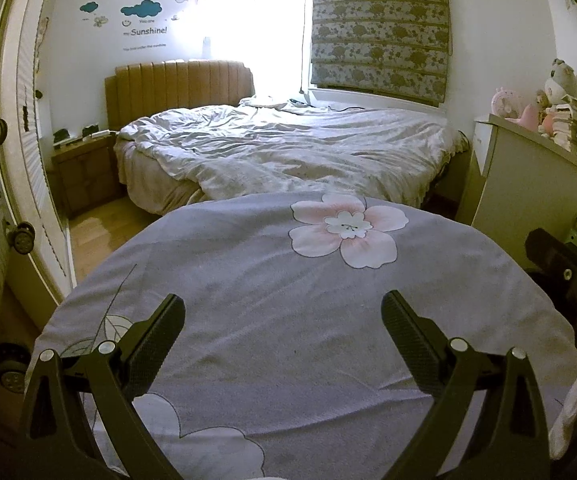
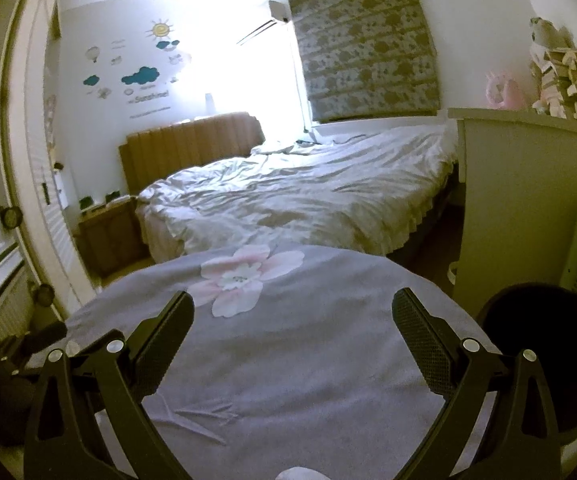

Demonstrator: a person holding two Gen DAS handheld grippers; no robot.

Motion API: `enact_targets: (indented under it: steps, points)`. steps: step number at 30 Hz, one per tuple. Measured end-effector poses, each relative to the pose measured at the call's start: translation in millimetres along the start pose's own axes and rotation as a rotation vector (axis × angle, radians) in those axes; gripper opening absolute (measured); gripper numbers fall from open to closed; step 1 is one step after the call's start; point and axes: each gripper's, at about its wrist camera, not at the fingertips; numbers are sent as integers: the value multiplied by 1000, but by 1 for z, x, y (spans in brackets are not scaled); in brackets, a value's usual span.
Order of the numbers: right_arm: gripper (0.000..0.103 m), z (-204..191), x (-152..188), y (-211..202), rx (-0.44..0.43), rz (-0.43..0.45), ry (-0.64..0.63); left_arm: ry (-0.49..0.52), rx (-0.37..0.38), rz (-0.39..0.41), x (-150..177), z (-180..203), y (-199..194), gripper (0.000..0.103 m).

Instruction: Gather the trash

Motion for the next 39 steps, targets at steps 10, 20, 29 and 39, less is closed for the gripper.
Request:
enact_targets:
  steps: [10, 20, 29, 39]
  points:
    - [98, -1, 0, 0, 0, 0, 2, 1, 0, 1, 0, 0, 0, 97]
    - [98, -1, 0, 0, 0, 0, 4, 1, 0, 0, 0, 1, 0, 97]
    - [98, -1, 0, 0, 0, 1, 3, 2, 1, -3, 1, 1, 1, 97]
    - [98, -2, 1, -1, 0, 0, 4, 18, 15, 0, 4, 7, 0, 97]
Point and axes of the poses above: each gripper's, at about its wrist camera, not at the fingertips, and y roughly the way its jaws point, z to its right, x to its underside, and after that the axes turned 6 degrees about x, right-handed
